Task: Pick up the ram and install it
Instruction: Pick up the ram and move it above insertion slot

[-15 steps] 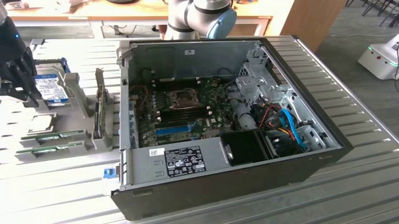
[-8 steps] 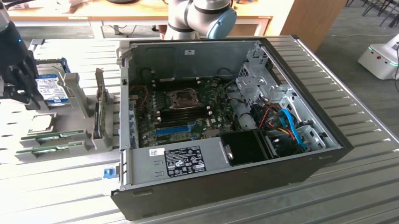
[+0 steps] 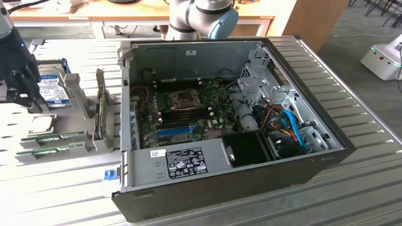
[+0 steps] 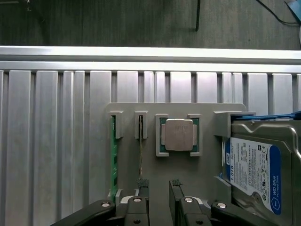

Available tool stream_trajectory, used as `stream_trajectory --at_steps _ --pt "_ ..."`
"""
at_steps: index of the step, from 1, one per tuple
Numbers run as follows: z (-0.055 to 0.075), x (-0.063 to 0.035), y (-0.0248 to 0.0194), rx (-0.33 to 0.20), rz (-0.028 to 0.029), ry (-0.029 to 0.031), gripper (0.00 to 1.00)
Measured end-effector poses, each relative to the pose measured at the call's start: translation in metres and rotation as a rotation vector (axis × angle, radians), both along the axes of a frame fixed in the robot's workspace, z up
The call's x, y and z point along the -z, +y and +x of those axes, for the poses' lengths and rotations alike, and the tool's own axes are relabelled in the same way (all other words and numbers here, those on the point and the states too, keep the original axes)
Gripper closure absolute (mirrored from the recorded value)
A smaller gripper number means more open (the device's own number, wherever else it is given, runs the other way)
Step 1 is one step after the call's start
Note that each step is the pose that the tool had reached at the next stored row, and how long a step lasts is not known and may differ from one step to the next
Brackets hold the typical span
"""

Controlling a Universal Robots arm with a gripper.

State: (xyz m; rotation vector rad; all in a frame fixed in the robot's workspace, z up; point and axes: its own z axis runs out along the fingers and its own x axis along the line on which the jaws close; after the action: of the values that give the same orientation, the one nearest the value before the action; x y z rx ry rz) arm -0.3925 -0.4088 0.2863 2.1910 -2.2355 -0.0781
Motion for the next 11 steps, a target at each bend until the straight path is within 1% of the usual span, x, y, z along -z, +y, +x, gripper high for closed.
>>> stream_trajectory --at_steps 11 --pt "0.0 0.0106 0.0 0.0 0.0 -0.0001 0.69"
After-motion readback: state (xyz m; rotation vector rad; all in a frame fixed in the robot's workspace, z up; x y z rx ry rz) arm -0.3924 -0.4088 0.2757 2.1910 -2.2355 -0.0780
